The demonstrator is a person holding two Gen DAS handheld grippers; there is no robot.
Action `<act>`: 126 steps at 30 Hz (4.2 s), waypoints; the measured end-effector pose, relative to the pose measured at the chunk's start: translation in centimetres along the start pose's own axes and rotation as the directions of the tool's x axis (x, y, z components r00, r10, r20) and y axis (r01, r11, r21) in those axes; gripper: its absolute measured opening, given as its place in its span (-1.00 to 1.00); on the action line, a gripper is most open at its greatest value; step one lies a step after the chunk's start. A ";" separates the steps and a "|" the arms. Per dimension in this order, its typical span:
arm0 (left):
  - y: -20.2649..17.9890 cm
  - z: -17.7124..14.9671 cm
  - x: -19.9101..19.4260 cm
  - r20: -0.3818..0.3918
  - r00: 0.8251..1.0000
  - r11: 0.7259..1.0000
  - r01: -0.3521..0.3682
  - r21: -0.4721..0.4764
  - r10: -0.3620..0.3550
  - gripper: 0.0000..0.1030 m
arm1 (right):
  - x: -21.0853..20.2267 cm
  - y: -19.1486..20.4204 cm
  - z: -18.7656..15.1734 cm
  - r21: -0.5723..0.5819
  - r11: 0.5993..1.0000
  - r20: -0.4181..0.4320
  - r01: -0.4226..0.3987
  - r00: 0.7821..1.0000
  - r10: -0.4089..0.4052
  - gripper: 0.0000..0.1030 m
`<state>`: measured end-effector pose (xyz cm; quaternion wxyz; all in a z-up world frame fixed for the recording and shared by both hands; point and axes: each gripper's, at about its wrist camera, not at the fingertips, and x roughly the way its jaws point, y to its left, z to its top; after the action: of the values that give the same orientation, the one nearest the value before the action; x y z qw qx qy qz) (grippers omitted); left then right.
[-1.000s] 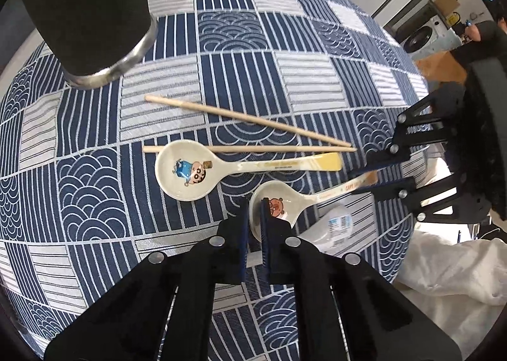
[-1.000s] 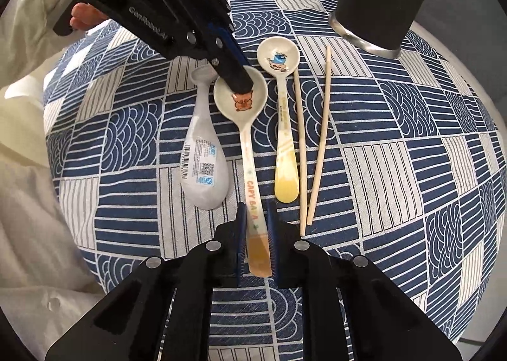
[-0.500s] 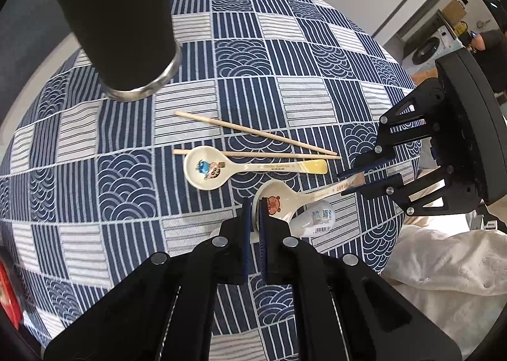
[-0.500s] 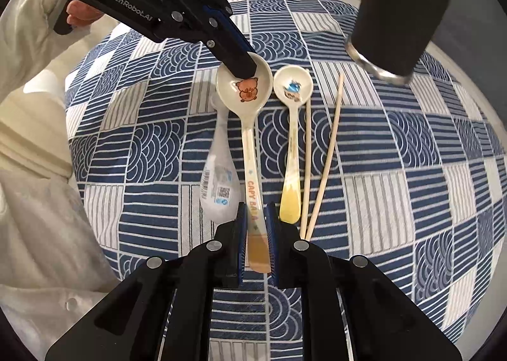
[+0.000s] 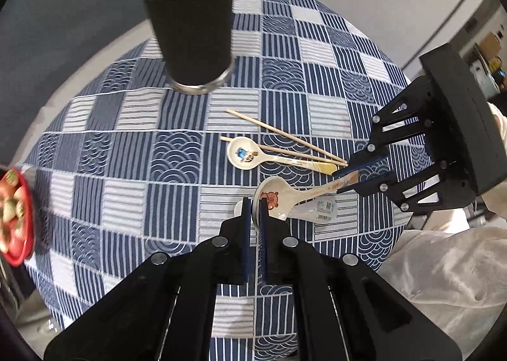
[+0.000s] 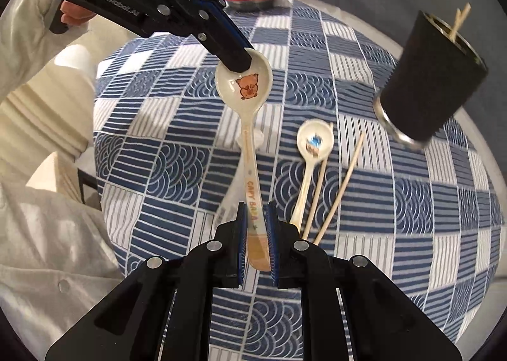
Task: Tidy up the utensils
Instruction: 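Lift the bear-print spoon and carry it toward the black cup, then lower the spoon handle-first into the black cup with the right tool, then open both tools to release the bear-print spoon in the cup, then move both tools away from the cup down toward the white plastic spoon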
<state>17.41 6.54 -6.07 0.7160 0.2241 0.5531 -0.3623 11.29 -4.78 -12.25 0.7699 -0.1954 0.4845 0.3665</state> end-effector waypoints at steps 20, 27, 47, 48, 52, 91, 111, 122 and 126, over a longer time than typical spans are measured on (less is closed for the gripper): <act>-6.3 1.2 -7.8 0.086 0.956 0.954 -0.267 -0.132 0.280 -0.89 | -5.1 -1.7 0.4 -0.207 0.978 0.183 -0.031 0.981 0.070 -0.80; -9.4 2.3 -9.7 0.117 0.927 0.931 -0.344 -0.119 0.357 -0.88 | -7.4 -2.6 -0.2 -0.234 0.972 0.235 -0.017 0.969 0.073 -0.80; -3.8 11.5 -15.0 0.192 0.913 0.930 -0.368 0.003 0.361 -0.86 | -11.3 -10.2 7.9 -0.154 0.987 0.326 0.056 0.945 -0.003 -0.80; -3.4 12.1 -15.3 0.196 0.911 0.928 -0.373 0.012 0.364 -0.86 | -11.4 -10.5 8.4 -0.152 0.986 0.329 0.060 0.944 -0.007 -0.81; -2.0 14.3 -15.8 0.198 0.910 0.924 -0.379 0.044 0.364 -0.85 | -11.6 -12.4 10.4 -0.139 0.987 0.333 0.085 0.942 -0.034 -0.81; 8.3 22.1 -3.8 0.064 0.984 0.975 -0.173 0.141 0.166 -0.84 | -0.7 -21.6 13.8 0.005 0.999 0.113 0.042 0.993 -0.042 -0.83; 8.8 20.3 -6.1 0.093 0.974 0.975 -0.213 0.065 0.207 0.53 | -4.2 -20.0 13.4 -0.019 0.988 0.177 0.153 0.973 -0.147 0.32; 6.4 15.9 -8.5 0.104 0.962 0.966 -0.256 0.023 0.253 0.81 | -7.6 -17.0 11.1 -0.005 0.972 0.247 0.237 0.942 -0.228 0.69; 5.7 13.9 -8.6 0.104 0.967 0.973 -0.231 -0.023 0.232 0.81 | -8.6 -16.4 9.9 0.031 0.974 0.263 0.226 0.938 -0.227 0.71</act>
<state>29.42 2.50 5.66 0.7829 0.2637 0.4864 -0.2845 27.32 -12.25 -1.01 0.8648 -0.1988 0.3517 0.2981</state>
